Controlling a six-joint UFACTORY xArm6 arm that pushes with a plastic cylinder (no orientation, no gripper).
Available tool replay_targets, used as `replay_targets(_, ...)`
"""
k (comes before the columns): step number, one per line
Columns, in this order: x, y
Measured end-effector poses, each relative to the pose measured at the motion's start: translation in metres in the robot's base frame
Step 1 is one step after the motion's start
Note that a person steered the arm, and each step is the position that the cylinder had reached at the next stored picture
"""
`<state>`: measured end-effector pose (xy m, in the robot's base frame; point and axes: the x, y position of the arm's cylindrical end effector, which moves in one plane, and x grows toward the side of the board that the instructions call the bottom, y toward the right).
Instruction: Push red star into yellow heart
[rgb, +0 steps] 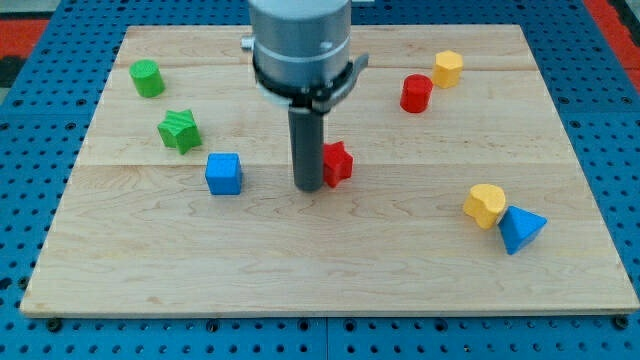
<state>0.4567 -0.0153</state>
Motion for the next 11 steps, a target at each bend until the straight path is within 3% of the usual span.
replay_targets(2, -0.045, -0.016)
replay_targets(3, -0.019, 0.106)
replay_targets(4, 0.010, 0.133)
replay_targets(5, -0.018, 0.078)
replay_targets(6, 0.010, 0.035)
replay_targets(7, 0.054, 0.093)
replay_targets(8, 0.053, 0.096)
replay_targets(9, 0.001, 0.084)
replay_targets(10, 0.006, 0.129)
replay_targets(11, 0.050, 0.145)
